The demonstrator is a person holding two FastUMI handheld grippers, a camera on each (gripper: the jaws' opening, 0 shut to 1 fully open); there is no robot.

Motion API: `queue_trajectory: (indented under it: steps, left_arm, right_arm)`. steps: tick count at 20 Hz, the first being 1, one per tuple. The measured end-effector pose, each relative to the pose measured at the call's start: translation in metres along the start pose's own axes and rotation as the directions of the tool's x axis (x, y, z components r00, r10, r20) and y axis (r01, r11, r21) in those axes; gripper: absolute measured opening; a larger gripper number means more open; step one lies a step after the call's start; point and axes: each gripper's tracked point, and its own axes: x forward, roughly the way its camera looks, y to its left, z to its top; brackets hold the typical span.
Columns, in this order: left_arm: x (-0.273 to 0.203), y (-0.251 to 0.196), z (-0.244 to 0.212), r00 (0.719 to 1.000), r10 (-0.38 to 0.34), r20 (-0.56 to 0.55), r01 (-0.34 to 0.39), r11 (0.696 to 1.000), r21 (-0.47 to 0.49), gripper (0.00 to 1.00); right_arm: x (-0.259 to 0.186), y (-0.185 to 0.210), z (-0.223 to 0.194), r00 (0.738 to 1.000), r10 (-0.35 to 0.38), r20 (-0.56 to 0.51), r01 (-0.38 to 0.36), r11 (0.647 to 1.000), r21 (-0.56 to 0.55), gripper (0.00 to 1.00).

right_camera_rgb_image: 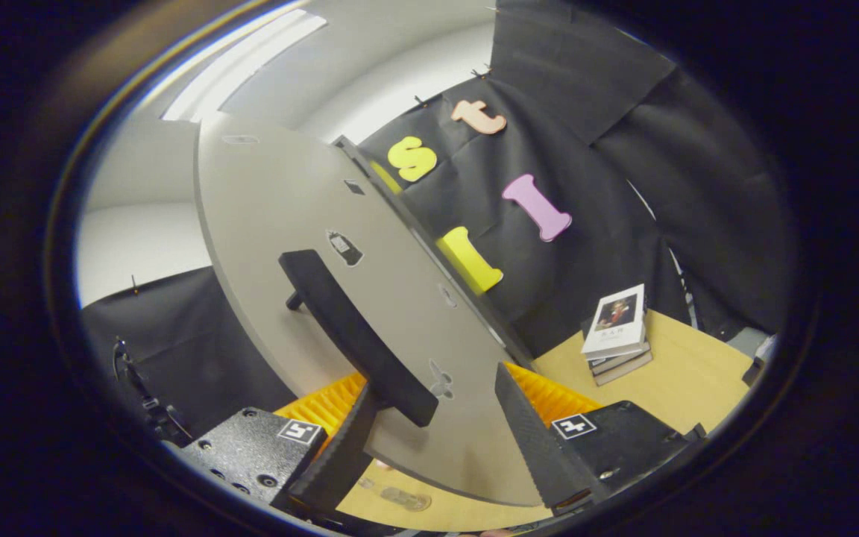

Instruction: Open the cabinet door with the right hand, grasp the bottle in the cabinet with the left hand and place it on the coaster, then close the cabinet door with the right hand.

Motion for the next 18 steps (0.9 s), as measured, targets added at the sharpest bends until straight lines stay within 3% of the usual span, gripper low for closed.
queue_trajectory:
  steps: [7, 8, 9, 18]
  left_arm:
    - [0.017, 0.025, -0.005, 1.0, 0.01, 0.014, -0.009, 0.999, -0.037, 0.96]
    - [0.02, 0.028, -0.007, 1.0, 0.007, 0.012, -0.006, 0.999, -0.041, 0.87]
    - [0.022, 0.032, -0.011, 1.0, 0.008, 0.01, -0.008, 0.999, -0.043, 0.96]
    - [0.033, 0.077, -0.026, 1.0, 0.017, 0.006, -0.016, 0.996, -0.083, 0.96]
  right_arm:
    - [0.013, 0.027, -0.022, 0.996, 0.054, -0.069, -0.058, 0.997, -0.057, 0.97]
    - [0.011, 0.03, -0.025, 0.995, 0.063, -0.08, -0.069, 0.995, -0.067, 0.97]
    - [0.013, 0.035, -0.029, 0.993, 0.071, -0.092, -0.078, 0.994, -0.08, 0.97]
    - [0.035, 0.049, -0.036, 0.989, 0.112, -0.094, -0.128, 0.974, -0.186, 0.98]
